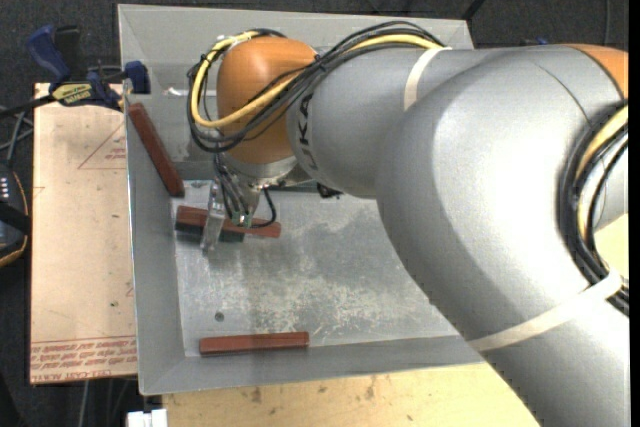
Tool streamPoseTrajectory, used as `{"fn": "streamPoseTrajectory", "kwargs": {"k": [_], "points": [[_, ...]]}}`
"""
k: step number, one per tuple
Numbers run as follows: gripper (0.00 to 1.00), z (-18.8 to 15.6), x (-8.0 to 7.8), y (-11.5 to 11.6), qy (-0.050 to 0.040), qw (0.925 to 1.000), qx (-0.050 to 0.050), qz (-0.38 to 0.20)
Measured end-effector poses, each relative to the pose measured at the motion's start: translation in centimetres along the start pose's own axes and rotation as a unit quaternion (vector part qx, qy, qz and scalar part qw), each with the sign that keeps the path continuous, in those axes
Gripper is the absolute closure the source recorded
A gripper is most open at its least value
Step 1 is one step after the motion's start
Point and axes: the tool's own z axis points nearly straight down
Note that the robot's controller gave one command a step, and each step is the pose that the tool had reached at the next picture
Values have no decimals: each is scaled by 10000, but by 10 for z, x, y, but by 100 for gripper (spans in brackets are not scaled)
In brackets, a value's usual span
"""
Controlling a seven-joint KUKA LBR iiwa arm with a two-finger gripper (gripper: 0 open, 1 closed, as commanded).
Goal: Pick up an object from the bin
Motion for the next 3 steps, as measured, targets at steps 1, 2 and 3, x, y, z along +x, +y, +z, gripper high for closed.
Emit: {"fn": "streamPoseTrajectory", "kwargs": {"k": [1, 2, 3], "points": [[100, -7, -1, 1, -9, 10000, -3, -1], [100, -15, 0, 0, 19, 10000, 16, 1], [100, -29, 1, -1, 50, 10000, 36, 2]]}}
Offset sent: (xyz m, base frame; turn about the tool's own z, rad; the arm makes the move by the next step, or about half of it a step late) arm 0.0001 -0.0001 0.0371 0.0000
